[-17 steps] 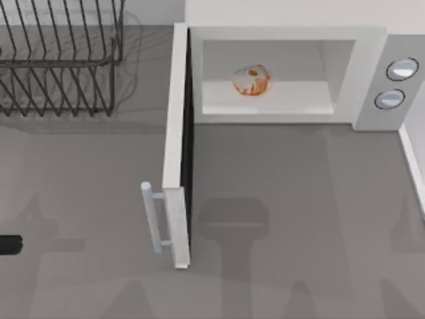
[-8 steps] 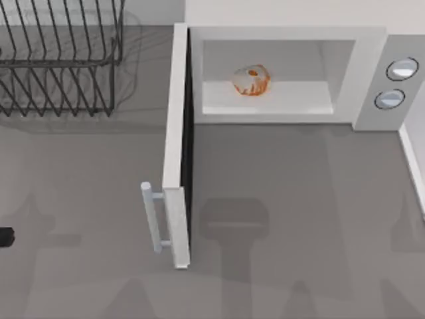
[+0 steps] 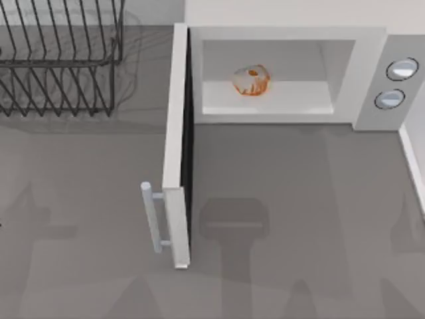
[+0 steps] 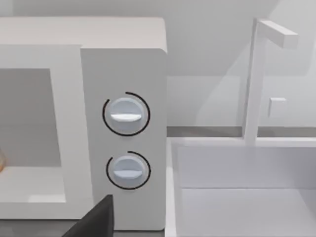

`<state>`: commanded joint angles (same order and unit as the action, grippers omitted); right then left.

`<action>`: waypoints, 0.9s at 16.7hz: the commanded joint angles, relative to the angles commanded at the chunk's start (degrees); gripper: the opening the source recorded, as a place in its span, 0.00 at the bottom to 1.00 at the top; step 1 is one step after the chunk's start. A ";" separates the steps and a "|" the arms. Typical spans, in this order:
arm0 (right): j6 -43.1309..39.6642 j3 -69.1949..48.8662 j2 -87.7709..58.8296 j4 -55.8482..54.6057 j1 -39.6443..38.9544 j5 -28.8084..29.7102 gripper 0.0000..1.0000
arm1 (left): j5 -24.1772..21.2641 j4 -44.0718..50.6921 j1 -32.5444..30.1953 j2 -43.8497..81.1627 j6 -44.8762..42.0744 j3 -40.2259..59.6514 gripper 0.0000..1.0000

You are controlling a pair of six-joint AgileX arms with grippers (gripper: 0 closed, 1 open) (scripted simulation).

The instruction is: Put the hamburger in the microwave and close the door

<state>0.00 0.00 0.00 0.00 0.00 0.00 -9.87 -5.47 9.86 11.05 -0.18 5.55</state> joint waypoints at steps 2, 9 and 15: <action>0.00 0.00 0.00 0.00 0.00 0.00 1.00 | 0.16 0.10 -0.20 -0.23 -0.03 -0.24 0.00; 0.00 0.00 0.00 0.00 0.00 0.00 1.00 | -5.56 4.73 5.52 -1.79 -0.03 2.90 0.00; 0.00 0.00 0.00 0.00 0.00 0.00 1.00 | -11.04 9.64 10.99 -3.66 0.00 5.84 0.00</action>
<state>0.00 0.00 0.00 0.00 0.00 0.00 -20.91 4.17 20.85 7.40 -0.18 11.40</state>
